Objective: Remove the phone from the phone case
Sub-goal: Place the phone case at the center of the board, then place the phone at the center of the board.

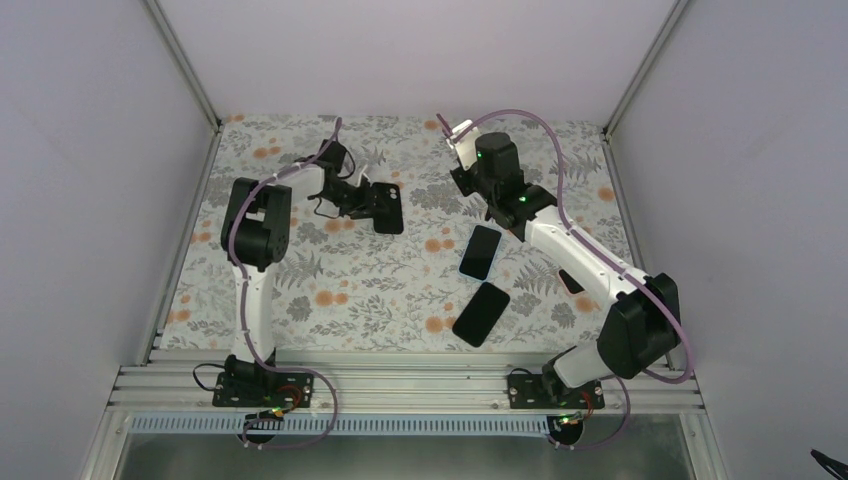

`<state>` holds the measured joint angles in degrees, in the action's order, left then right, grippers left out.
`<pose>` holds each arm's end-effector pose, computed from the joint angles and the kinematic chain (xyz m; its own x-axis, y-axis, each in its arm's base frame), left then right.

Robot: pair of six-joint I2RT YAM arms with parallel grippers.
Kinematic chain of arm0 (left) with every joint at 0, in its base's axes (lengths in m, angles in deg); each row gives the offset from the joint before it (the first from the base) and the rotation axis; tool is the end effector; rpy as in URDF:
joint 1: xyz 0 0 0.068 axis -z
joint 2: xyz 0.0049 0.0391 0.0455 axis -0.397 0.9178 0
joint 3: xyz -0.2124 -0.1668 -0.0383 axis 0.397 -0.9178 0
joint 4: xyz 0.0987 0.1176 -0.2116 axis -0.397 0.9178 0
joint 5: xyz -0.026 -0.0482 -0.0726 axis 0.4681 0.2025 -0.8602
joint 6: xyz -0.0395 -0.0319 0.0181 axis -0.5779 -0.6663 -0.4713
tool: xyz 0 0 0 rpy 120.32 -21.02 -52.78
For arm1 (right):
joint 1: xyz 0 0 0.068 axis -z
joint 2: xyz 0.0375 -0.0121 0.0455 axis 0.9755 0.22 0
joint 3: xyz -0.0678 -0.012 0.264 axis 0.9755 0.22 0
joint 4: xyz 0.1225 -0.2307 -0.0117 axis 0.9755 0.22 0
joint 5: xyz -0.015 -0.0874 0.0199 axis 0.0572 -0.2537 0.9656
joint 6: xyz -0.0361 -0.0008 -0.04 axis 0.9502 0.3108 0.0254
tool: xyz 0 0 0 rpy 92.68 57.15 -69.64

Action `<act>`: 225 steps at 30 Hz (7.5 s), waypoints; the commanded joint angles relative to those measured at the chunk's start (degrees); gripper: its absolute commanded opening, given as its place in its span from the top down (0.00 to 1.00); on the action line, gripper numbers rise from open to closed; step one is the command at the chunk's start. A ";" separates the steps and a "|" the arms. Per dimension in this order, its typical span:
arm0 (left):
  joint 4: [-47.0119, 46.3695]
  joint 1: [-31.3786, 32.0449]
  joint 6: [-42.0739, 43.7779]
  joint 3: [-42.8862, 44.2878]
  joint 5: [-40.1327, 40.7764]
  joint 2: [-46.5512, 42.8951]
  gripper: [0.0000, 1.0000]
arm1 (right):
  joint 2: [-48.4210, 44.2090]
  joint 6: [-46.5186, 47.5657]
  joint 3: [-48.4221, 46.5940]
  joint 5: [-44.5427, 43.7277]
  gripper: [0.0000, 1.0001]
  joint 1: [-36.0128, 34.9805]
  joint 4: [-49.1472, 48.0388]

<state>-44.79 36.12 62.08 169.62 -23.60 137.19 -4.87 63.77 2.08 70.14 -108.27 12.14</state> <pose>0.4286 -0.1231 0.1202 -0.9950 0.0205 -0.0973 0.0865 0.6619 -0.7446 0.3007 0.1703 0.3321 -0.2566 -0.4646 -0.8475 -0.3921 0.8516 -0.3481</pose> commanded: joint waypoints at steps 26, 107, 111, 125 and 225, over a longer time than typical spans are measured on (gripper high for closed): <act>-9.96 -0.64 -5.08 14.99 4.52 -32.73 0.05 | -3.40 13.04 -9.95 -5.39 0.96 -1.27 -9.02; -22.40 -5.60 -14.80 7.08 -14.84 -33.87 0.98 | -3.28 22.74 -5.21 0.58 0.01 -23.58 3.44; -22.72 -5.70 -11.65 5.22 -16.82 -34.99 0.97 | -4.86 18.14 -7.16 13.43 0.01 -20.82 11.77; -19.98 -4.95 5.19 -7.30 -27.45 -42.82 0.96 | -0.88 -5.59 -16.88 59.07 0.00 0.96 24.01; -21.97 -5.57 4.59 -15.91 -10.58 -44.21 0.00 | 51.25 -49.68 -20.16 80.75 0.81 16.12 -0.66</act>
<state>-65.99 30.88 66.93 153.64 -34.31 92.90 47.07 15.69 -17.11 149.16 -92.17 13.65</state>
